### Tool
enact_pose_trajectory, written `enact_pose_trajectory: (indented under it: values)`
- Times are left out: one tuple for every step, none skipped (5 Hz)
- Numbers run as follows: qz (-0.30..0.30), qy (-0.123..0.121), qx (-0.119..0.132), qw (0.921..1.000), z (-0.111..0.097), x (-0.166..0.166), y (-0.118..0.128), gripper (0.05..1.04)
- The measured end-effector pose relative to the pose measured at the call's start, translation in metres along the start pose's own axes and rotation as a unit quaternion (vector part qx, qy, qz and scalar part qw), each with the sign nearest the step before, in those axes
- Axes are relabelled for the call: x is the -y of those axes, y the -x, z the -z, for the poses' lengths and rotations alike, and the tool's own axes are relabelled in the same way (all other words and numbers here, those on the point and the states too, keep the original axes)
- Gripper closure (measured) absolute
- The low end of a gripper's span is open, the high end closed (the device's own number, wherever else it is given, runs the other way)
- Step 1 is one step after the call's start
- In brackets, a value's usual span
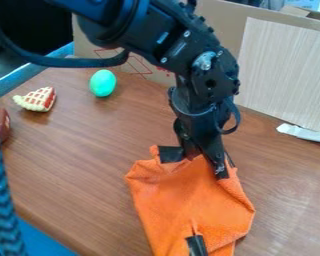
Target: Fold fabric from top left to bottom right
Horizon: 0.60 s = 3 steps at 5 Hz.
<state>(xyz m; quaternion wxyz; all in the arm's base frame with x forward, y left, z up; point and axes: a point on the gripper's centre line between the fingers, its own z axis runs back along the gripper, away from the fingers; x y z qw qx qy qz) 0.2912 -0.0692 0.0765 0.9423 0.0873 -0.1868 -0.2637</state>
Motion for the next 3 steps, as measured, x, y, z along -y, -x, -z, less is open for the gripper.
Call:
enact_pose_trajectory:
  values:
    - [0.012, 0.017, 0.001, 0.9998, -0.008, 0.006, 0.007, 0.610]
    - [0.030, 0.038, -0.006, 0.9988, -0.017, 0.017, 0.014, 0.292]
    - [0.057, 0.089, -0.031, 0.9939, -0.023, 0.027, 0.012, 0.088]
